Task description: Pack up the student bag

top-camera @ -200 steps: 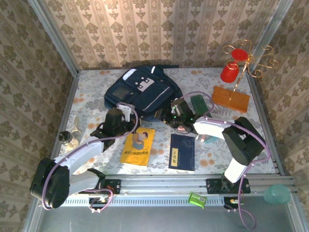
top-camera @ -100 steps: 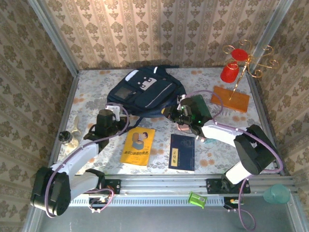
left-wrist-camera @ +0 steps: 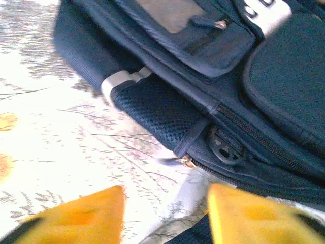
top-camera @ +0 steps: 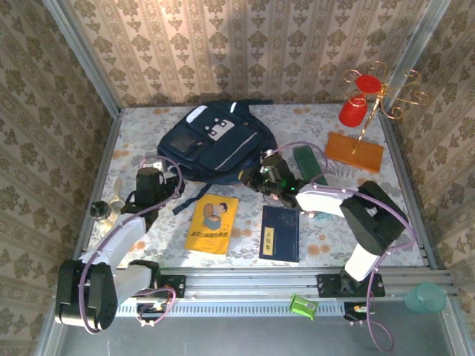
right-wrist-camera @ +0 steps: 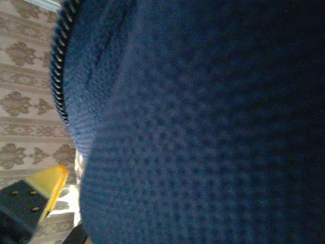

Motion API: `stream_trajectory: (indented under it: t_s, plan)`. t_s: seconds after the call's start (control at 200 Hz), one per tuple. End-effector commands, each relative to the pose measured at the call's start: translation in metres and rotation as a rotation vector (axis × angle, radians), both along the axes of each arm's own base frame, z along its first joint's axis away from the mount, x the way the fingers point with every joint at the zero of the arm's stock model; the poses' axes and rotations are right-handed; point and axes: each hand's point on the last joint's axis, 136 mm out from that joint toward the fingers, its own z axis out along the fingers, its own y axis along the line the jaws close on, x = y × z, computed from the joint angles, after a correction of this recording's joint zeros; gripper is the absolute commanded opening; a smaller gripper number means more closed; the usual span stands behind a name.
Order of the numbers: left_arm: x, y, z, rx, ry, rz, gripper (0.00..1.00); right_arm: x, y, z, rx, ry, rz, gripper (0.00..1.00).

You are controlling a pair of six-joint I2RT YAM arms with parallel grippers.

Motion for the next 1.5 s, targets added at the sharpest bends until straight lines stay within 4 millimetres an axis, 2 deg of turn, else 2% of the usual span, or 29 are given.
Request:
stream_trajectory:
  t_s: [0.0, 0.065, 0.155, 0.24, 0.32, 0.42, 0.48, 0.55, 0.645, 0.65, 0.78, 0.92, 1.06, 1.25, 1.4, 1.495]
  plan:
    - [0.001, 0.021, 0.014, 0.021, -0.016, 0.112, 0.67, 0.012, 0.022, -0.002, -0.022, -0.041, 0.007, 0.18]
    - [0.000, 0.020, 0.022, 0.005, -0.032, 0.114, 0.71, 0.008, 0.019, -0.017, -0.054, -0.015, 0.020, 0.35]
    - [0.000, 0.012, 0.032, -0.033, -0.054, 0.080, 0.74, -0.001, 0.002, -0.022, -0.156, -0.020, 0.036, 0.51]
    - [0.002, -0.002, 0.044, -0.070, -0.086, 0.018, 0.76, -0.012, -0.025, -0.012, -0.311, -0.058, 0.048, 0.58]
    - [0.004, -0.021, 0.054, -0.075, -0.122, -0.067, 0.79, -0.019, -0.051, 0.001, -0.448, -0.107, 0.043, 0.61]
    - [0.008, -0.052, 0.061, -0.012, -0.138, -0.205, 0.81, -0.016, -0.068, 0.014, -0.544, -0.162, 0.028, 0.63]
    - [0.012, -0.072, 0.060, 0.038, -0.131, -0.283, 0.81, -0.007, -0.068, 0.017, -0.531, -0.161, 0.028, 0.62]
    - [0.017, -0.097, 0.058, 0.082, -0.108, -0.385, 0.81, 0.008, -0.060, 0.018, -0.459, -0.146, 0.039, 0.56]
    - [0.027, -0.122, 0.043, 0.148, -0.039, -0.483, 0.81, 0.032, -0.062, 0.014, -0.429, -0.122, 0.008, 0.51]
    - [0.025, -0.128, 0.043, 0.150, -0.037, -0.500, 0.81, 0.033, -0.061, 0.013, -0.428, -0.121, 0.008, 0.50]
    - [0.033, -0.162, 0.028, 0.185, 0.010, -0.619, 0.82, 0.054, -0.074, -0.014, -0.450, -0.044, -0.019, 0.42]
    - [0.039, -0.186, 0.009, 0.219, 0.080, -0.721, 0.83, 0.049, -0.081, -0.046, -0.444, 0.017, -0.014, 0.36]
    - [0.054, -0.193, -0.013, 0.319, 0.135, -0.746, 0.85, 0.041, -0.086, -0.062, -0.439, 0.045, -0.016, 0.32]
    - [0.076, -0.196, -0.037, 0.448, 0.184, -0.738, 0.79, 0.037, -0.086, -0.062, -0.424, 0.040, -0.017, 0.31]
    - [0.098, -0.191, -0.046, 0.566, 0.184, -0.679, 0.59, 0.036, -0.084, -0.063, -0.412, 0.041, -0.009, 0.31]
    - [0.105, -0.189, -0.040, 0.587, 0.159, -0.657, 0.37, 0.034, -0.087, -0.059, -0.417, 0.029, -0.004, 0.31]
